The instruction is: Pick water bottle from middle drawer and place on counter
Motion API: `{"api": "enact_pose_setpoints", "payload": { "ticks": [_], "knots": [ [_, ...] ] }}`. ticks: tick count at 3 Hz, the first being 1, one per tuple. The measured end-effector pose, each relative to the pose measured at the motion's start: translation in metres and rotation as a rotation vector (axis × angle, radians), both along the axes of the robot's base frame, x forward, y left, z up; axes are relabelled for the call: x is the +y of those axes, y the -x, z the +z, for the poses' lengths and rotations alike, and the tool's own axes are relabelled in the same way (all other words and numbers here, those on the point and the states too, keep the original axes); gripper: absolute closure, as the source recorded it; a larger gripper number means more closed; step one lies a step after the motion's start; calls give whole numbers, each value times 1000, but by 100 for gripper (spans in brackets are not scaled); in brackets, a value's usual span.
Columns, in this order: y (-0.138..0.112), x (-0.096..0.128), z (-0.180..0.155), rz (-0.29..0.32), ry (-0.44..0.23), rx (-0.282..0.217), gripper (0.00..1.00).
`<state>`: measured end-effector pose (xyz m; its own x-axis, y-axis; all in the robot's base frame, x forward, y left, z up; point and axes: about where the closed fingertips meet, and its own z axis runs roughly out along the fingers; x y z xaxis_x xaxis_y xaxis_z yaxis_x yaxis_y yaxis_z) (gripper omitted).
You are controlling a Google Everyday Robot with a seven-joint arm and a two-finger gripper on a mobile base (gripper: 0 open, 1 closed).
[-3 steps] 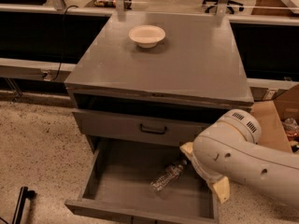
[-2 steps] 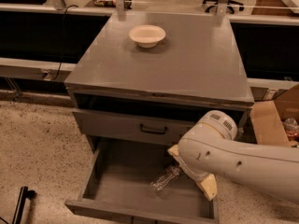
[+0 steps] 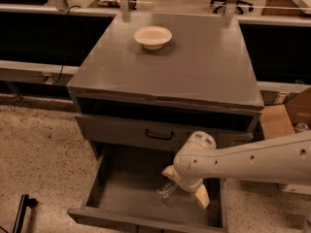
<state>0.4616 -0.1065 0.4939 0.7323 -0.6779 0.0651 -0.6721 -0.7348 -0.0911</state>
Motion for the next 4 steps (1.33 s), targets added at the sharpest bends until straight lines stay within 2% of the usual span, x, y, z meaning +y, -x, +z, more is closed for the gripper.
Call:
{"api": "enact_pose_setpoints", "payload": {
  "ticks": [1,2,3,4],
  "knots": [
    [-8,4,-46,37,-51,44,0],
    [-17,9,-82,43,-122,59,0],
    [-31,21,-112,51,-152,53,0],
    [-47,25,-131,39,-149,43,18]
  ]
}}
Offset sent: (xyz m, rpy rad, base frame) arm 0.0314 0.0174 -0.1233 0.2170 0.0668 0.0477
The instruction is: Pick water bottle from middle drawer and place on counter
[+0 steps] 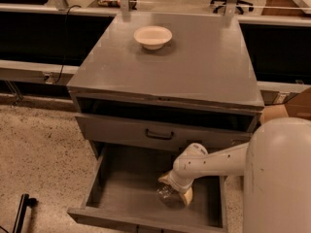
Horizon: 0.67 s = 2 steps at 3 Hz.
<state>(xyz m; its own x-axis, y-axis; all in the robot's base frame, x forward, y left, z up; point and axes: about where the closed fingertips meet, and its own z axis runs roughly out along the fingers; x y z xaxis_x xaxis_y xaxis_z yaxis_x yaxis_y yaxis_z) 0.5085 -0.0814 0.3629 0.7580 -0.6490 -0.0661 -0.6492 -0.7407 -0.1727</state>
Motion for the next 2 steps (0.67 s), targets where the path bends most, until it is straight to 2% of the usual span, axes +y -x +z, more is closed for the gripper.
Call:
{"api": "enact_pose_setpoints", "payload": {
  "ticks": [1,2],
  "knots": [
    [-12,-5,-5,-40,-2,-20,41],
    [-8,-3,26,-48,-62,-70,66]
  ]
}}
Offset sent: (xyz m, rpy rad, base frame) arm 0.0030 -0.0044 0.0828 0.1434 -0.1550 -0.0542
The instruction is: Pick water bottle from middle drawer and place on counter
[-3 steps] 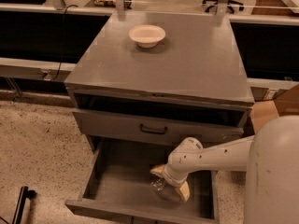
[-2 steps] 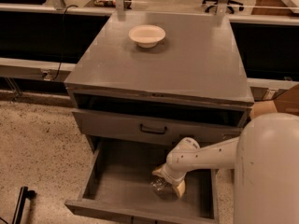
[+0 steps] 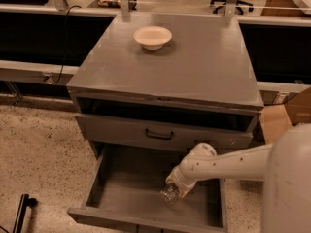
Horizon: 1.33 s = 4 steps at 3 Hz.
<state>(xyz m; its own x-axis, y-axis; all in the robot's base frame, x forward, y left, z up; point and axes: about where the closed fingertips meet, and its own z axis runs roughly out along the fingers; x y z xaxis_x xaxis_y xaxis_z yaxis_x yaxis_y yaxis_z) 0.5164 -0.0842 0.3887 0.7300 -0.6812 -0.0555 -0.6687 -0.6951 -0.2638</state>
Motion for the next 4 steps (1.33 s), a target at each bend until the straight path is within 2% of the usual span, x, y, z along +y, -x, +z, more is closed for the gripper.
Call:
{"api": "enact_pose_setpoints", "payload": {
  "ticks": [1,2,3,4],
  "knots": [
    [14,-3,37,-29,-110,-42,87],
    [35,8,99,-28,-234,-85,100],
    [63,24,182,23,-326,-131,100],
    [99,45,272,119,-357,-211,100]
  ]
}}
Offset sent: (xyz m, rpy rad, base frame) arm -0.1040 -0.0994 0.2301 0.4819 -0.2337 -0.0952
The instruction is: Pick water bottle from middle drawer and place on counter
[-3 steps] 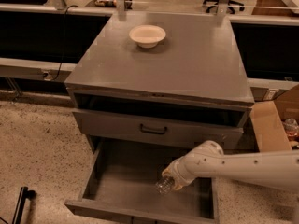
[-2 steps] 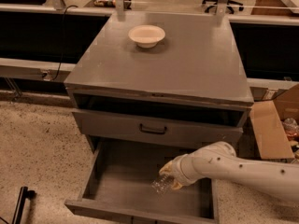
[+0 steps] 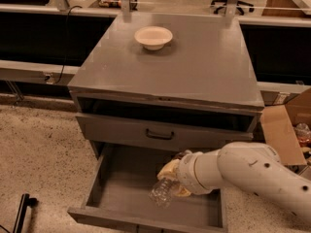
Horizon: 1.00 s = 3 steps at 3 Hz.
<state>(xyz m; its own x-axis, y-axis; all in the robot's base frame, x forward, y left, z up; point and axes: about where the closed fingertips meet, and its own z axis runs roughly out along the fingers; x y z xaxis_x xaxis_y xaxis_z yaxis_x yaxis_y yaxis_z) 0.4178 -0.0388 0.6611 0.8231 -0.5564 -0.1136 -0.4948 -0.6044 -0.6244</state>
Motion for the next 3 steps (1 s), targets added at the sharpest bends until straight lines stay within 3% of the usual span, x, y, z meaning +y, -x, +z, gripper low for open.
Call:
{"api": "enact_pose_setpoints", "payload": {
  "ticks": [1,2,3],
  "knots": [
    [13,-5,89,33,-12,-100,100],
    [-6,-59,183,-29,56,-249,100],
    [-47,-132,240,-173,158,-362,100]
  ]
}}
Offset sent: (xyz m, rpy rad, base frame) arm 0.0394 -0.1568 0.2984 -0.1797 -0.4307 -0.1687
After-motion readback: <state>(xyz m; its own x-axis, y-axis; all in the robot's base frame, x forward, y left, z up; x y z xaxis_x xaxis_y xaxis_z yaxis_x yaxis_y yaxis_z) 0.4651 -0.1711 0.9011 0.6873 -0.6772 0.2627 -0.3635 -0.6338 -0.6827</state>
